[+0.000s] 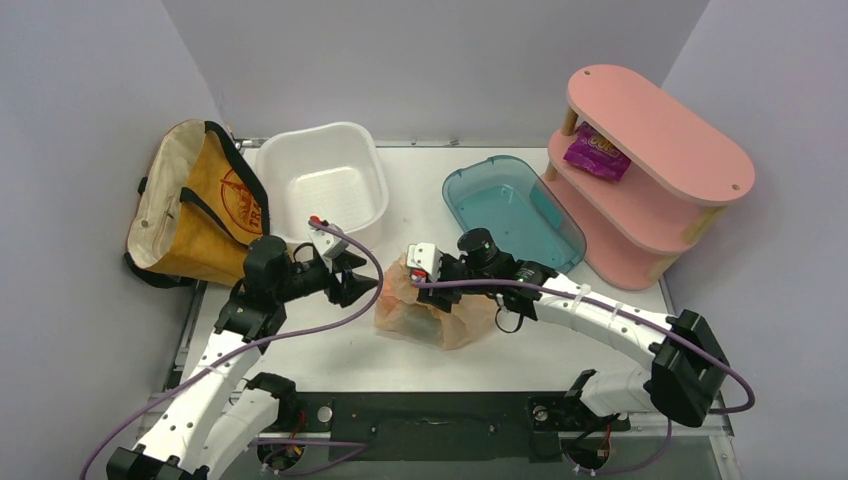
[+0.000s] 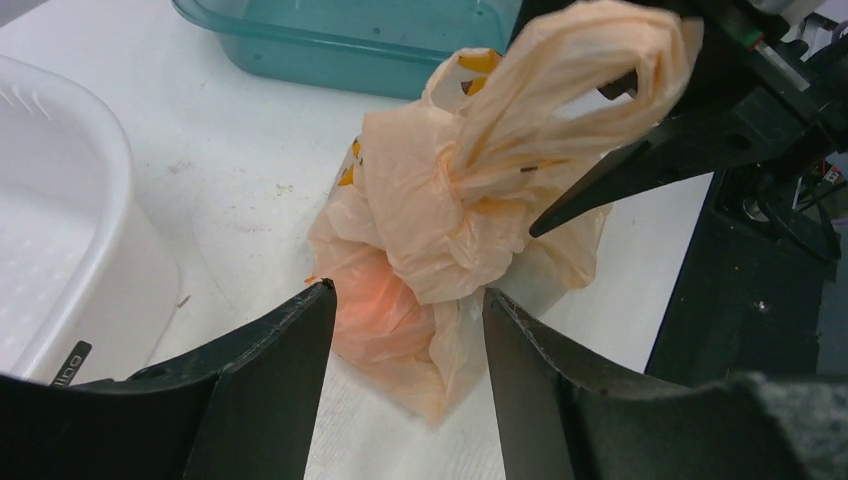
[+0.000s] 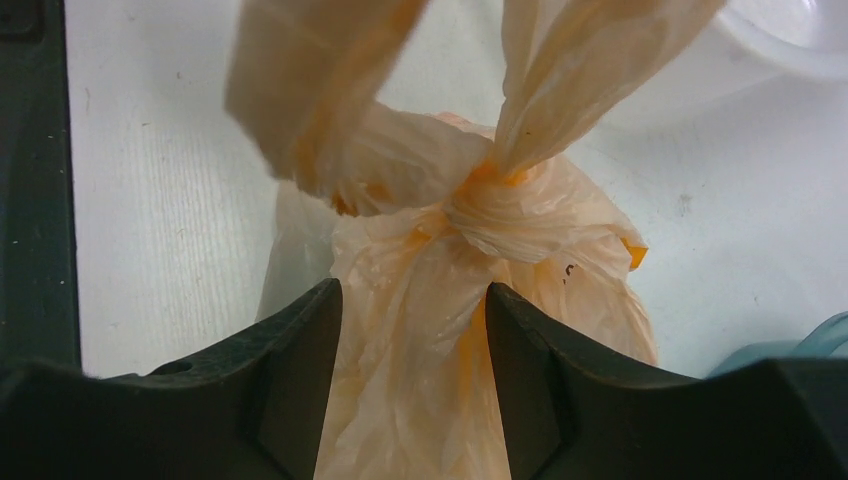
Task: Untie the knot of the grocery bags and take out the mixed food
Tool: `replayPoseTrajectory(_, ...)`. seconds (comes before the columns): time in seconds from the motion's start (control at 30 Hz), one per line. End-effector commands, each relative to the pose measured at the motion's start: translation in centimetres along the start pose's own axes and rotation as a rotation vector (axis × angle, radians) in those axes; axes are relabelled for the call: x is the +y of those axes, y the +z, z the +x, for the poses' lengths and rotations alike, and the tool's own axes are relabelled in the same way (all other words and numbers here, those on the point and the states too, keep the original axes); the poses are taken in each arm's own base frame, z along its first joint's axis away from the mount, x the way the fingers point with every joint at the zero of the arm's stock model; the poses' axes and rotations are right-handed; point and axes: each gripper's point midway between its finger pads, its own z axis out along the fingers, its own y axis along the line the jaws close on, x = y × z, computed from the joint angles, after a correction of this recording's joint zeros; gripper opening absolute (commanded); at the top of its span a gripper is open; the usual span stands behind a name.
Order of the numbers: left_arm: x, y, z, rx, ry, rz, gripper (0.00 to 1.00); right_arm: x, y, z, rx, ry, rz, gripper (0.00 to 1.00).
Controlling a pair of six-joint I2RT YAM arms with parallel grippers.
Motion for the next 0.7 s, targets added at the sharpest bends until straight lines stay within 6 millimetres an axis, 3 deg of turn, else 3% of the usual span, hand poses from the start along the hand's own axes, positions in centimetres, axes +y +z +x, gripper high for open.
replayPoseTrajectory(0.0, 0.0, 0.8, -0.3, -0.031, 0.091, 0.043, 0.54, -2.4, 0.9, -1.4, -0.036, -0.045, 0.064, 0.5)
replayPoseTrajectory(0.07, 0.0, 1.2, -0.2, -0.042, 0.115, 0.055, 0.54, -3.1, 1.0, -0.8, -0.017, -0.011, 0.081, 0.39)
replayPoseTrajectory(0.17, -0.1, 2.0, 0.0, -0.055, 0.116, 0.073, 0.54, -3.9, 0.5, -2.3, -0.046, 0.036, 0.097, 0.08)
replayPoseTrajectory(0.23, -0.3, 2.7, 0.0, -0.068, 0.105, 0.088, 0.54, -3.8, -0.1, -3.2, -0.072, 0.038, 0.093, 0.0)
replayPoseTrajectory(0.4, -1.0, 4.6, -1.1, -0.11, 0.12, 0.127, 0.54, -2.5, -1.3, -4.3, -0.092, -0.004, 0.047, 0.0)
replayPoseTrajectory(0.67, -0.1, 6.8, -2.8, -0.153, 0.121, 0.106, 0.52, -1.4, -2.0, -4.4, -0.082, -0.083, -0.01, 0.0)
